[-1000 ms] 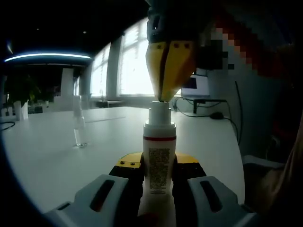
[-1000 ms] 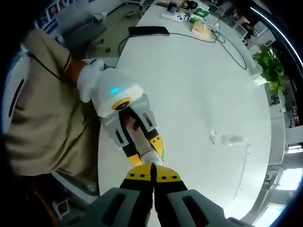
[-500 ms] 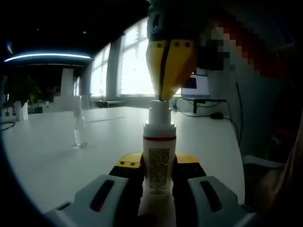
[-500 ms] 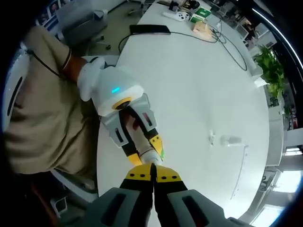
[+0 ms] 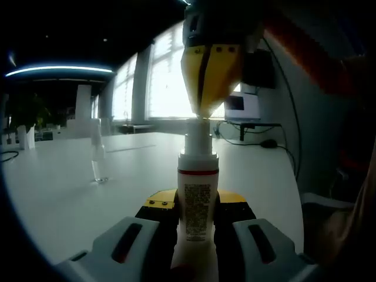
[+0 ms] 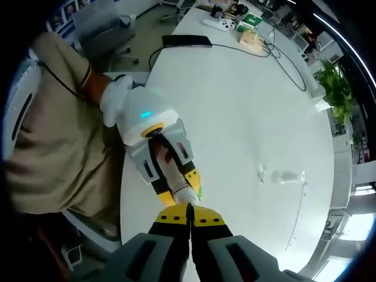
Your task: Clamp pump bottle remove cover press pump head put on cover
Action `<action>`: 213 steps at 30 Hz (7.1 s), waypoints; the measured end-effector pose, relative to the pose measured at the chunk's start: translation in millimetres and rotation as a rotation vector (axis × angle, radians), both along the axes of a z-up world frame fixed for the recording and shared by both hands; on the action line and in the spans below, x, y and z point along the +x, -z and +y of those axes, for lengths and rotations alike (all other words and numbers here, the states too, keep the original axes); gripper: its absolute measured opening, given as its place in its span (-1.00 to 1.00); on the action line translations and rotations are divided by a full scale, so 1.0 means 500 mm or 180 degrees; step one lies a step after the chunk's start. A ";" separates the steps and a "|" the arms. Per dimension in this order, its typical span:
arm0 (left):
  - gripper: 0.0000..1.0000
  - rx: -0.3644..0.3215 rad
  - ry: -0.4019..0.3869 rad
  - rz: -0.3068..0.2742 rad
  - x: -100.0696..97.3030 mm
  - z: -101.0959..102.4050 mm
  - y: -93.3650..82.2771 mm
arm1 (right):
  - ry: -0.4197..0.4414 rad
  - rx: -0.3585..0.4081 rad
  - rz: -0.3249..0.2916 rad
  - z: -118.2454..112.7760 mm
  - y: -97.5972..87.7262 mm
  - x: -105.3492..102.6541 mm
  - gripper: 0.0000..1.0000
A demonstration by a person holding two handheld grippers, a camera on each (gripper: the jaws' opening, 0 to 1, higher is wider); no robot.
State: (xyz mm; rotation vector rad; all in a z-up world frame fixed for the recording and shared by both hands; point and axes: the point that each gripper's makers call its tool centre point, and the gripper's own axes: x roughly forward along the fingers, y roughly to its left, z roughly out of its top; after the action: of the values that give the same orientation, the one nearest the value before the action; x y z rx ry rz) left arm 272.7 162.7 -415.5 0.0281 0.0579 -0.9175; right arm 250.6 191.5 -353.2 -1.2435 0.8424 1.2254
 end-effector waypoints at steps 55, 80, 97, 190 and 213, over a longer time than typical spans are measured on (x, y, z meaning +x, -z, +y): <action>-0.72 -0.0001 0.0002 -0.0003 0.000 0.000 0.000 | 0.0096 0.0005 0.0077 -0.002 0.014 -0.002 -1.00; -0.72 -0.0002 0.0001 0.0002 0.000 0.000 0.000 | 0.0049 0.0055 -0.0010 0.000 0.001 0.001 -1.00; -0.72 -0.0002 0.0000 0.0000 -0.001 -0.001 -0.001 | 0.0025 0.0031 -0.0012 0.000 0.001 -0.001 -1.00; -0.72 0.0003 -0.0015 0.0000 0.002 -0.001 -0.001 | 0.0005 -0.0136 -0.0034 -0.002 0.015 0.000 -1.00; -0.72 0.0003 -0.0012 -0.0002 0.001 -0.001 -0.001 | 0.0016 -0.0078 -0.0018 0.000 0.013 0.000 -1.00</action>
State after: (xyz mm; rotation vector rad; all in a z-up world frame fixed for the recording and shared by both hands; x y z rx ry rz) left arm 273.1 162.1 -414.8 0.0292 0.0579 -0.9137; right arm 250.8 191.4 -359.6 -1.2634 0.8583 1.2102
